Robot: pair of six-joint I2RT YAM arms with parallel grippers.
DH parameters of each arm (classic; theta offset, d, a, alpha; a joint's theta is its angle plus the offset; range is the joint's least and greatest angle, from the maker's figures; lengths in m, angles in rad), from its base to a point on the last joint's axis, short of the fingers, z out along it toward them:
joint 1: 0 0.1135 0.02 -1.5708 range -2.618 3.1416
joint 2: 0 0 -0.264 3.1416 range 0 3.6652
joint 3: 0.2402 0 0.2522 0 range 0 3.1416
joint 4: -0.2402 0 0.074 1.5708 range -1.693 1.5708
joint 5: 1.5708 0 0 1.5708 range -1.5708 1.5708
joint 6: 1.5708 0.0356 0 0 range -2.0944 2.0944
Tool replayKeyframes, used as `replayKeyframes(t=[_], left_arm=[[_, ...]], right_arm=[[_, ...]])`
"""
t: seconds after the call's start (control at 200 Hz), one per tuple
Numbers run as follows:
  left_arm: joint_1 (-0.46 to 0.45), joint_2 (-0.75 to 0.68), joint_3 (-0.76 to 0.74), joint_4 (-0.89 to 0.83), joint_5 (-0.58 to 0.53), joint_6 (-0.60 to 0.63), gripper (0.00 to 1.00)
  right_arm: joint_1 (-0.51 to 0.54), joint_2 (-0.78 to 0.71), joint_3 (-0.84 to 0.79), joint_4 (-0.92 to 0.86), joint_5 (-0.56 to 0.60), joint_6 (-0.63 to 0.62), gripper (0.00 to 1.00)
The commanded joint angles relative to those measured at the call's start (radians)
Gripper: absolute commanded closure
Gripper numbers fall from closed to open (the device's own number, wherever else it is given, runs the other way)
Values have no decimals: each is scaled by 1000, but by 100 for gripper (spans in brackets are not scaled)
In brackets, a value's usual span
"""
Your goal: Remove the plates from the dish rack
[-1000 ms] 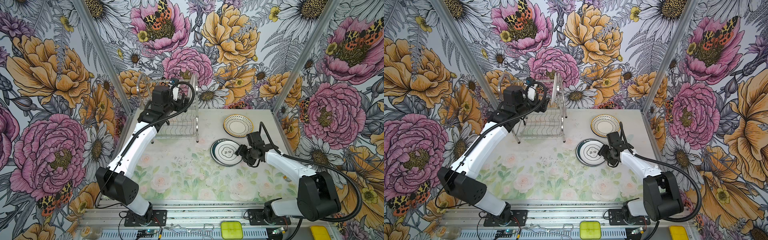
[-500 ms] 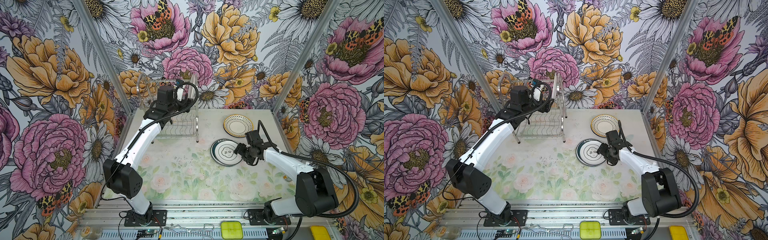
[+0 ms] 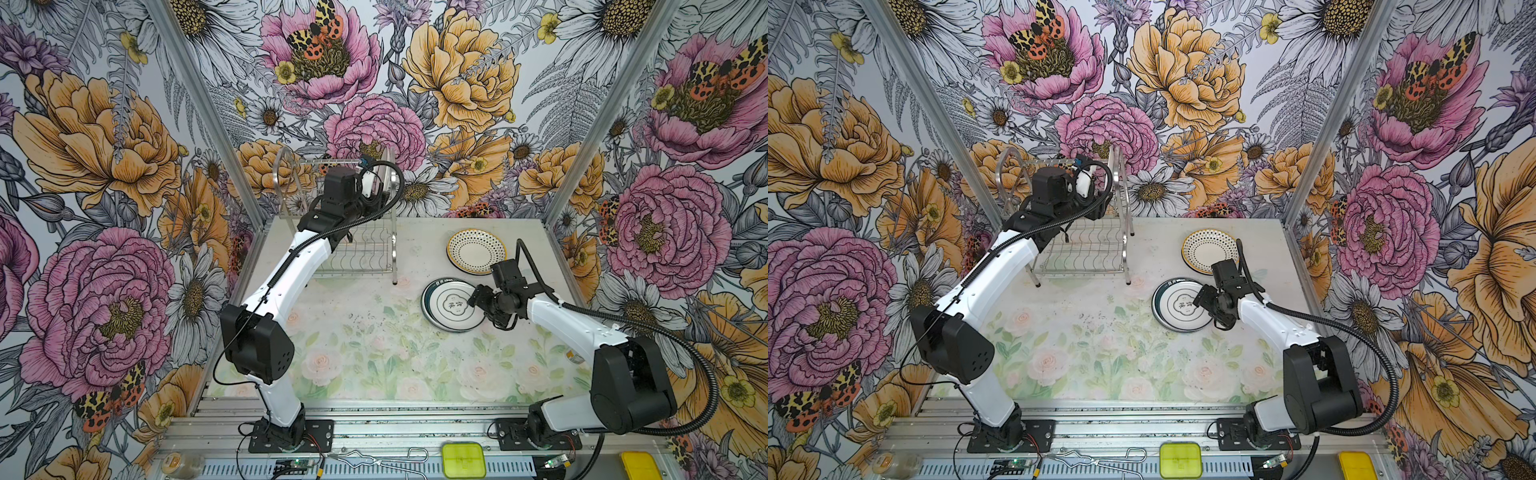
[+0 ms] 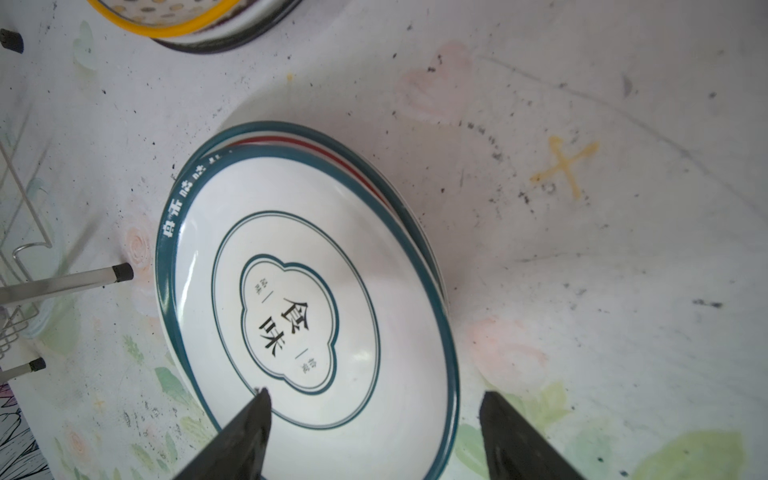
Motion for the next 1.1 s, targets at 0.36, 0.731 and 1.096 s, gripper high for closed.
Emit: replayKeyframes(t=[0.36,0.731,1.096], left_arm=[[-15,25,32,20,-87,28,68],[-13,21,28,15,-101,36,76],[-11,16,32,15,-113,47,86]], right_arm=[[22,19,40,-10,59,-3,19],[53,92,86,-15,89,-3,18],[97,179,150,-28,65,-31,18]])
